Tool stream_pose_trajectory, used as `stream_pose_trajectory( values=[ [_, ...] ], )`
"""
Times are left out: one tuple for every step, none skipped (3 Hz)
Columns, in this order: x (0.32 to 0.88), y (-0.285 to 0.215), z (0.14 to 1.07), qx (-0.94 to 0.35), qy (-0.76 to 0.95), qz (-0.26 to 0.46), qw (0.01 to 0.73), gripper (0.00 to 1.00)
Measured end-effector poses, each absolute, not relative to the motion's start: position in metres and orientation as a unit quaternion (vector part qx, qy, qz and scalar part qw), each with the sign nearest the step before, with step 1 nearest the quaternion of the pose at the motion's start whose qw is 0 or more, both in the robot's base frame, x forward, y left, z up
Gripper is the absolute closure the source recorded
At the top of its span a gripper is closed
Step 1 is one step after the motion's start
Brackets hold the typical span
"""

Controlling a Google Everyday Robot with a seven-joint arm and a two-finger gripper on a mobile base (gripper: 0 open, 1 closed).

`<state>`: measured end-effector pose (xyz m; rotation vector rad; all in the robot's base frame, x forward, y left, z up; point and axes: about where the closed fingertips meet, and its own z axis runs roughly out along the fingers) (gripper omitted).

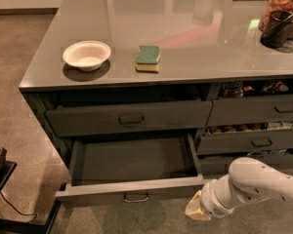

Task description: Close middle drawer

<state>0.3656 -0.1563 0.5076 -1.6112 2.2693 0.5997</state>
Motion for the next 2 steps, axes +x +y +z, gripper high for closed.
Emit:
stream_pose_trajectory(
  values=[
    [0.363, -0.156, 0.495, -0.565, 0.784, 0.201, 0.160, 1.00],
    [0.371, -0.151, 0.476, -0.573, 0.768, 0.194, 0.210, 1.00]
  ],
)
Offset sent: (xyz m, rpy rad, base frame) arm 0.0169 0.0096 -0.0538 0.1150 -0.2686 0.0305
